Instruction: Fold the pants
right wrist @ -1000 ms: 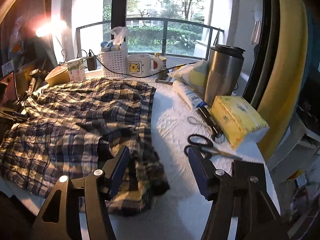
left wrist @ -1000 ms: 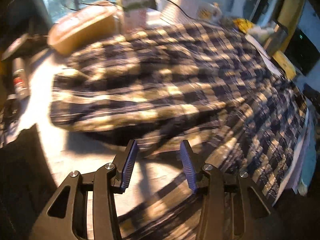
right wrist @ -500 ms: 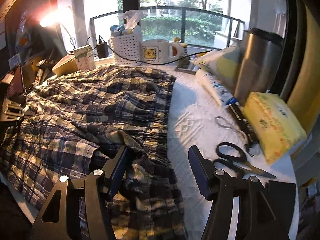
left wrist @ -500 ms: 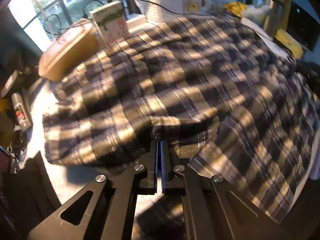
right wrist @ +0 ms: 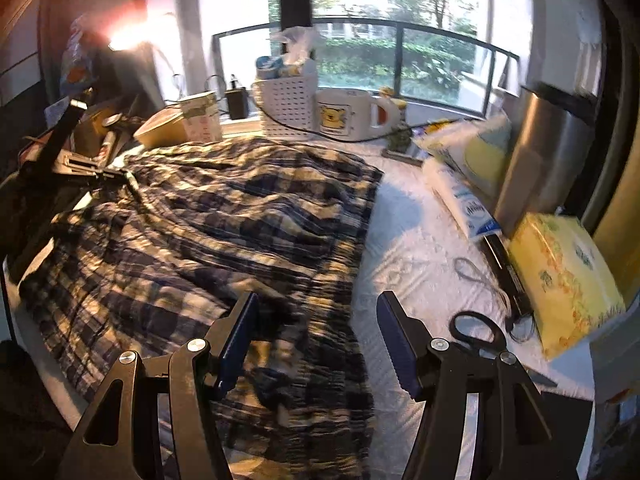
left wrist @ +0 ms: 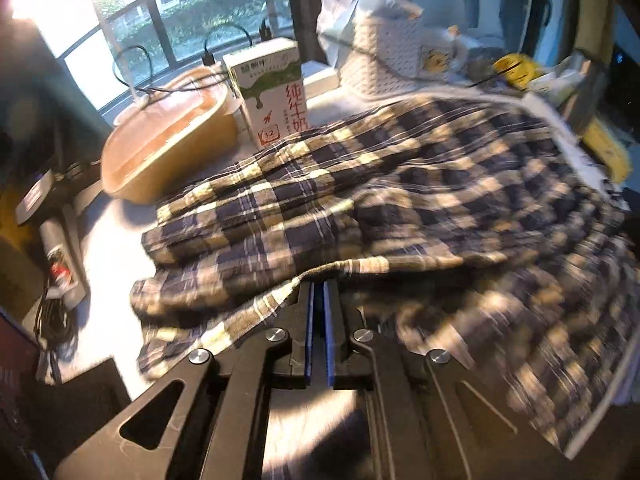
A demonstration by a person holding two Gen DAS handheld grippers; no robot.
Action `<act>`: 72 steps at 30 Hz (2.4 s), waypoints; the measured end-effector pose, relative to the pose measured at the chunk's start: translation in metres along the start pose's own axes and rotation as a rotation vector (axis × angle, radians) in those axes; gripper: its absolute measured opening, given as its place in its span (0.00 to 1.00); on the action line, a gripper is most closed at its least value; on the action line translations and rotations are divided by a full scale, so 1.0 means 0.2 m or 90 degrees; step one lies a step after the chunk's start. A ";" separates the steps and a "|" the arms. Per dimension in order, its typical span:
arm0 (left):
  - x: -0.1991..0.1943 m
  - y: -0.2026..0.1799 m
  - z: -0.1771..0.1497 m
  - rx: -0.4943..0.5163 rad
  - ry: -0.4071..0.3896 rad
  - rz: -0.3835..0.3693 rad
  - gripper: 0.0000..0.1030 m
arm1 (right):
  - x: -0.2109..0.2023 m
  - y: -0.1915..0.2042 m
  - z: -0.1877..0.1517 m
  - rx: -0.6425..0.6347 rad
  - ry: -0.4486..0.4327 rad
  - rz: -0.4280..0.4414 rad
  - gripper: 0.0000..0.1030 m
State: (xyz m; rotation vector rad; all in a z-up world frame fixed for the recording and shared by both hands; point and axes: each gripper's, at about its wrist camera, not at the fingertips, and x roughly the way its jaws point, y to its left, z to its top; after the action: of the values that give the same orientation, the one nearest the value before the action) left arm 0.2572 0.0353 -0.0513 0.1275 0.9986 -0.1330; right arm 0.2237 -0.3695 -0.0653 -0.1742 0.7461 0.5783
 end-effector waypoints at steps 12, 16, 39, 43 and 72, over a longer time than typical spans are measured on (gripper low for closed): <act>-0.27 -0.17 -0.68 -0.049 0.047 -0.070 0.53 | -0.05 0.05 -0.09 0.012 0.036 -0.043 0.61; -0.36 -0.09 -0.84 -0.081 0.044 -0.074 0.55 | -0.20 0.01 -0.16 0.058 0.006 -0.050 0.61; -0.40 -0.26 -1.05 -0.033 -0.066 -0.065 0.08 | -0.21 0.15 -0.40 -0.075 0.047 -0.172 0.64; -0.51 -0.19 -1.04 -0.064 -0.089 -0.085 0.08 | -0.16 0.22 -0.32 -0.098 0.011 -0.138 0.63; -0.58 0.00 -1.21 -0.075 0.097 -0.111 0.26 | -0.26 0.20 -0.40 -0.015 0.049 -0.117 0.26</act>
State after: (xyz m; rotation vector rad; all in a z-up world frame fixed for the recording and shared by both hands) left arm -0.0047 0.0824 -0.0839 -0.0590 1.1671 -0.2262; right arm 0.1235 -0.3866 -0.0857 -0.2847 0.7894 0.4079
